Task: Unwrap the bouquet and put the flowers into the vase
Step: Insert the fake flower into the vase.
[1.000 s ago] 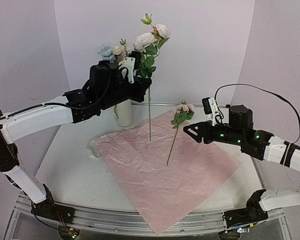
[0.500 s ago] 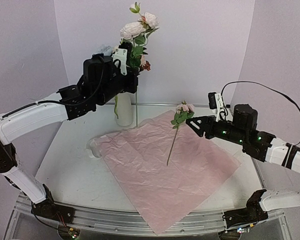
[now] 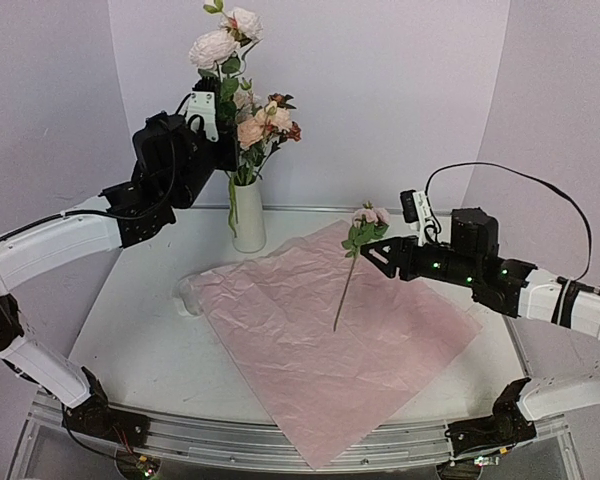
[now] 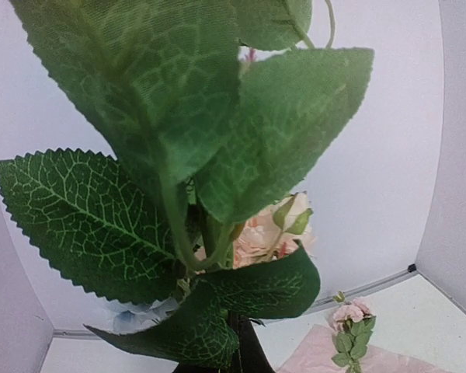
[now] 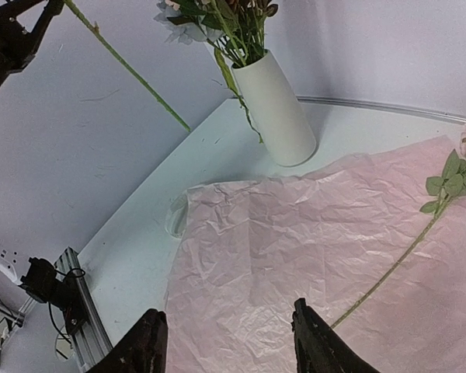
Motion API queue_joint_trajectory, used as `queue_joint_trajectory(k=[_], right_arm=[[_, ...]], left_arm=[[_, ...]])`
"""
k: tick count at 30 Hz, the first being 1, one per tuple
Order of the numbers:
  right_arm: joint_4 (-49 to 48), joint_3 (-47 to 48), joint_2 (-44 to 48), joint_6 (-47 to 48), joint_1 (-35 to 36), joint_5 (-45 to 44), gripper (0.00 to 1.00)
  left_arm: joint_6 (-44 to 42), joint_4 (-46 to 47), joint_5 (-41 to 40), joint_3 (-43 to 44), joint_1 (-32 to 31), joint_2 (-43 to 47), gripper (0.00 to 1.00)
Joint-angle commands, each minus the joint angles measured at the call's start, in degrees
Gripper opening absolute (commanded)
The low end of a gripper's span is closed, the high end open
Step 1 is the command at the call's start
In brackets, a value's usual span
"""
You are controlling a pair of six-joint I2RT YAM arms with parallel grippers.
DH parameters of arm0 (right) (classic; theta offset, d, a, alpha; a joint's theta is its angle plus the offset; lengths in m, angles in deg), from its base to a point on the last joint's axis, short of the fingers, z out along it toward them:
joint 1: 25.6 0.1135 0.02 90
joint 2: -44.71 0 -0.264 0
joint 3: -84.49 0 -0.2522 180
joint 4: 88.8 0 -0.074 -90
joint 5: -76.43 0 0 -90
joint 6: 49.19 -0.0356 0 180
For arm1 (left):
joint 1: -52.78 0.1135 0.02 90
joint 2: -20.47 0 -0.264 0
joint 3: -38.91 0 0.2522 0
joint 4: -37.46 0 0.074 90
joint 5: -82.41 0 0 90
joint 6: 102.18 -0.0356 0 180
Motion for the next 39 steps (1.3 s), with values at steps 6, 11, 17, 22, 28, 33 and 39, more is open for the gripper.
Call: queue_joint_trajectory(k=[6, 11, 17, 22, 28, 33, 39], right_arm=[[-3.40, 3.46, 0.65, 1.37, -0.01, 1.01, 0.55], [-3.33, 3.09, 1.43, 1.70, -0.01, 0.21, 0.55], [-3.10, 1.73, 3.70, 2.08, -0.01, -1.02, 0.55], [-2.99, 1.21, 5.02, 2.44, 0.00, -1.30, 0.55], [-2.53, 1.55, 5.41, 2.88, -0.01, -1.86, 0.55], [-2.18, 1.93, 4.95, 3.06, -0.01, -1.51, 0.55], [-2.09, 1.83, 4.71, 2.85, -0.01, -1.66, 0.55]], left_arm=[[-1.90, 20.12, 4.95, -1.23, 6.37, -1.69, 0.00], [-3.10, 22.88, 5.79, 1.09, 6.65, -5.91, 0.00], [-4.97, 24.72, 6.79, 2.60, 6.71, -9.10, 0.00], [-8.57, 27.12, 6.90, 3.82, 6.72, -11.35, 0.00], [-10.59, 28.18, 7.55, 5.45, 6.77, -12.44, 0.00], [-12.74, 28.66, 7.60, 6.73, 6.81, -13.44, 0.00], [-14.67, 29.13, 7.74, 7.50, 6.88, -14.33, 0.00]])
